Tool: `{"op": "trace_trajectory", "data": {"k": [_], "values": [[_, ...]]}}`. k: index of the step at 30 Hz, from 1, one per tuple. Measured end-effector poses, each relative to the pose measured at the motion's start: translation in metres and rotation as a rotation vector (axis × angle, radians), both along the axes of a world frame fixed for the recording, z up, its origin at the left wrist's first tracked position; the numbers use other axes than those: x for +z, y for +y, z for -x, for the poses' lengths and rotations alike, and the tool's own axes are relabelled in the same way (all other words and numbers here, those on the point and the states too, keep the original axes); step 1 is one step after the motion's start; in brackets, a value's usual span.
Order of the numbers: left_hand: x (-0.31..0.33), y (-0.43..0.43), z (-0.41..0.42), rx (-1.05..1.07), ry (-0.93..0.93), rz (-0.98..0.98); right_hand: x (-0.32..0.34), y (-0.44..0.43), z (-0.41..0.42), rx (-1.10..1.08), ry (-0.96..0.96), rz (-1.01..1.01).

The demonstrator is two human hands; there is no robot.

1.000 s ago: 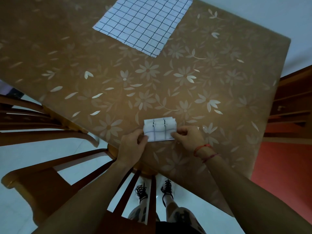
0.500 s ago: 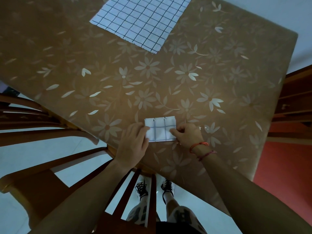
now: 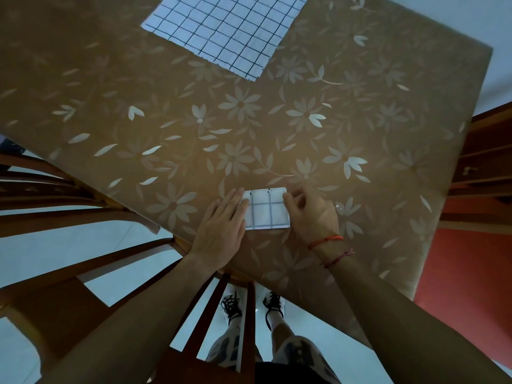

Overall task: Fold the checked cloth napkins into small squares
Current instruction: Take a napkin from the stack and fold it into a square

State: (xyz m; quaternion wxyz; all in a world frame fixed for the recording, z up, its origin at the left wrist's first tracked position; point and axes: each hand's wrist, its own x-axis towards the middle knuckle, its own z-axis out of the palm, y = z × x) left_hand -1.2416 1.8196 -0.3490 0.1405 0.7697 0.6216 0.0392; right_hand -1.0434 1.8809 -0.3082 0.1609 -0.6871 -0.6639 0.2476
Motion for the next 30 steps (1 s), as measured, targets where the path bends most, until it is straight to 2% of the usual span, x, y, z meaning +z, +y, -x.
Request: {"op": "trace_trajectory", "data": {"k": [4, 6, 9, 15, 30], "values": [[-0.007, -0.001, 0.006, 0.022, 0.03, 0.03, -0.008, -0.007, 0.026, 0.346, -0.032, -0.268], [-0.012, -0.002, 0.008, 0.021, 0.038, 0.043, -0.017, -0.015, 0.041, 0.502, -0.145, -0.282], [-0.017, -0.004, 0.009, 0.001, 0.07, 0.039, -0.032, -0.024, 0.052, 0.649, -0.227, -0.189], [-0.021, -0.005, 0.01, 0.005, 0.125, 0.035, -0.053, -0.024, 0.043, 0.677, -0.421, -0.115], [-0.011, -0.003, 0.006, 0.024, 0.114, 0.1, -0.048, -0.016, 0.005, 0.601, -0.516, 0.035]]}}
